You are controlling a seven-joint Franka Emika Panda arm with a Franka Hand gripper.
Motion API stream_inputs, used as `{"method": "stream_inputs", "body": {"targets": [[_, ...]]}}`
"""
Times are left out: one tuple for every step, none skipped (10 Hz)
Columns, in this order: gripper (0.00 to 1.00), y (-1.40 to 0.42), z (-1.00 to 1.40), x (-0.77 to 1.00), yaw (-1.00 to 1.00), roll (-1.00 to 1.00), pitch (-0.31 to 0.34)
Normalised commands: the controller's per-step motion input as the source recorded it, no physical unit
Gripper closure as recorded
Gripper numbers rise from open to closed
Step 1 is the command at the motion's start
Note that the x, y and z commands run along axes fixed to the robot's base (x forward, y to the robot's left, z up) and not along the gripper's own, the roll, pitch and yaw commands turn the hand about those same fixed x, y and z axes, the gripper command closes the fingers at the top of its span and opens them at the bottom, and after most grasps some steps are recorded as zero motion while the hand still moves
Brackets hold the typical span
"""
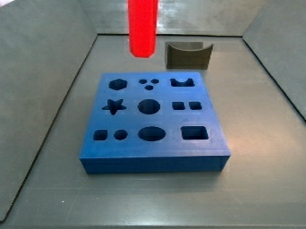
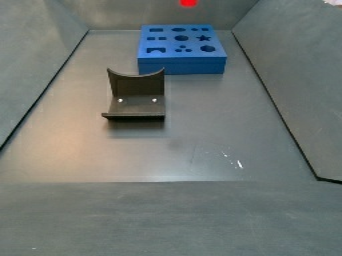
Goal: Insert the hexagon object.
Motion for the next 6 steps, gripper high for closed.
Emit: {"method": "stream_inputs", "body": {"targets": [[1.0,0.0,-0.58,-0.22,-0.81,-0.24,-0.016],[1.0,0.26,-0.63,-0.43,-0.49,-0.27,0.0],[1.0,0.42,-0.6,-0.52,-0.3,-0.31,-0.041],[1.0,0.42,-0.49,-0.58,-0.22,-0.35,-0.141],[1.0,0.41,-0.44,-0.57,-0.2,-0.37,-0.176],[1.0,0.37,-0.33,-0.51,-0.22,-0.39,-0.233]]}}
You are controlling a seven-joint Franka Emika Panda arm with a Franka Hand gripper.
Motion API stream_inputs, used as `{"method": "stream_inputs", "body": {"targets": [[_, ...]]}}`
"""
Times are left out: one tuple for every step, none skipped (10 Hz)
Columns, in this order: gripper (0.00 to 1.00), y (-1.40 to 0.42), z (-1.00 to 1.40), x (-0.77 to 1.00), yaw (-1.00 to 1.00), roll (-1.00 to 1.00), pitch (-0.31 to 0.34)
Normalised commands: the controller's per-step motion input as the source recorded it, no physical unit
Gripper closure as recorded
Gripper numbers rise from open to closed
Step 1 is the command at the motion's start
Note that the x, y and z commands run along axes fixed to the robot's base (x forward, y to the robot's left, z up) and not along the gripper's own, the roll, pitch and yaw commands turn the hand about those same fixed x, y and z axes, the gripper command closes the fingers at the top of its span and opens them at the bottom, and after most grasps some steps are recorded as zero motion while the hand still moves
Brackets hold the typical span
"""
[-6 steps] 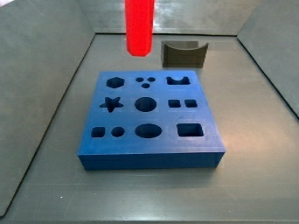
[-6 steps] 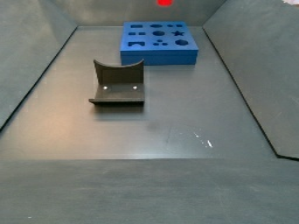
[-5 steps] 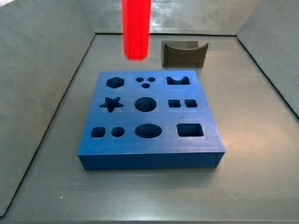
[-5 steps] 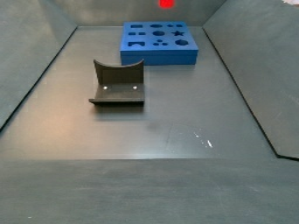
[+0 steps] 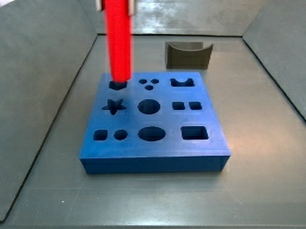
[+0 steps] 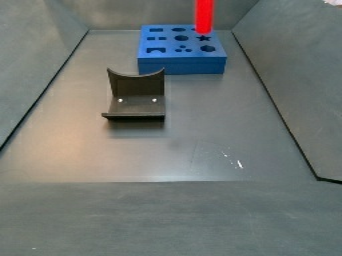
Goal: Insert the hexagon object.
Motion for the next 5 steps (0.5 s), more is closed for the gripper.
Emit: {"method": "stream_inputs", "body": {"targets": [[1.0,0.06,-0.37,-0.48,-0.57,-0.26,-0.173],[1.0,0.0,-0.27,-0.29,-0.87,-0.06,-0.093],[1.0,0.0,-0.16,-0.28,-0.85,-0.03,-0.087],[1.0,0.18,0.0,-0.16,-0.63,-0.11,-0.109],[1.0,0.27,0.0,0.04,-0.41,-0.09,-0.037]]}}
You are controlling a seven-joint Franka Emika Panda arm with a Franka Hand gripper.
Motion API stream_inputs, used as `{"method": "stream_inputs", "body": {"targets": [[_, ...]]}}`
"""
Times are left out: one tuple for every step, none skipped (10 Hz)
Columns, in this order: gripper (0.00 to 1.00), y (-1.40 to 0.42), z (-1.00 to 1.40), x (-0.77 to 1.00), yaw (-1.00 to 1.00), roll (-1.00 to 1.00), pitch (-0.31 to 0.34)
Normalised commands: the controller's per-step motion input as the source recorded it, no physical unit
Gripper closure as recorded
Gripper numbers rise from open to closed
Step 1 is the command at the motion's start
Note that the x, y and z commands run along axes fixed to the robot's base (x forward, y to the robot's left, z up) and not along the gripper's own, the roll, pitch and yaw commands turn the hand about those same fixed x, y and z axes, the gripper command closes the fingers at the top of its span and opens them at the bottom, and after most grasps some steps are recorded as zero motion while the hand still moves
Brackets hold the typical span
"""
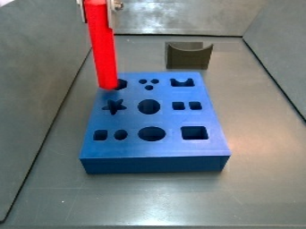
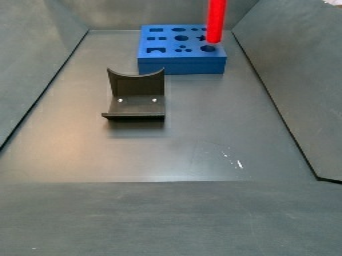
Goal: Insert the hexagon object.
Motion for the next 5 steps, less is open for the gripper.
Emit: {"method": "stream_inputs", "body": {"targets": [[1.0,0.22,-0.04,0.26,-0.31,-0.02,0.0],[1.0,0.22,-0.1,0.2,-0.22,-0.02,0.0],[1.0,0.0,-0.07,0.06,-0.17,-0.04,-0.039],[1.0,0.0,-0.24,0.01,0.0,-0.02,-0.004],[1.0,0.0,-0.38,0.13,0.0,0.0,-0.001]]}}
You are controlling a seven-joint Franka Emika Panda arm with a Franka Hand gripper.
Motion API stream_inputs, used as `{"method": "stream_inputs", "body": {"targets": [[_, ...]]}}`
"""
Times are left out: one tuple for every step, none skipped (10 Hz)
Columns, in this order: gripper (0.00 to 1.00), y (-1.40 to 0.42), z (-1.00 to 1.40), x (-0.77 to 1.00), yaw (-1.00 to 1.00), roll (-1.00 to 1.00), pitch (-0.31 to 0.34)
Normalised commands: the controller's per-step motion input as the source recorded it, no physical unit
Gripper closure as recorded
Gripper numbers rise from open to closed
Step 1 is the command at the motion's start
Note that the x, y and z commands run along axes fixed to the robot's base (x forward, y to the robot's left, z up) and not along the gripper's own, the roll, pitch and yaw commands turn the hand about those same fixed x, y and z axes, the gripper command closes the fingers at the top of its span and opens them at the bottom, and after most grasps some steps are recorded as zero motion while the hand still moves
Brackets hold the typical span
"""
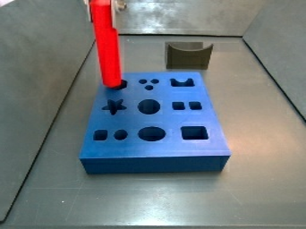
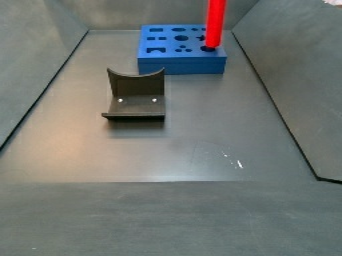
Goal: Insert the hexagon object.
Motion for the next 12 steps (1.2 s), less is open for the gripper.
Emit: {"method": "stream_inputs", "body": {"targets": [[1.0,0.0,-0.41,0.21,0.0,0.0,0.0],[1.0,0.02,-0.44,0.32,0.0,0.0,0.0],[1.0,0.04,-0.41,0.4,0.0,0.0,0.0],[1.0,0.06,-0.44,0.35,0.0,0.06,0.003],[1.0,0.03,-0.47,0.24,0.0,0.16,0.024],[1.0,0.0,-0.53,0.09,0.0,0.22,0.0],[1.0,0.0,-0.66,0.01,0.0,0.24,-0.027],[1.0,-0.03,-0.76,0.07,0.0,0.25,-0.071],[1.0,0.0,-0.68,0.21,-0.09,0.13,0.0],[1.0,0.0,-0.32,0.02,-0.11,0.0,-0.007],[1.0,0.0,0.0,0.0,0.0,-0.01,-0.043],[1.0,0.0,0.0,0.0,0.0,0.0,0.0]]}}
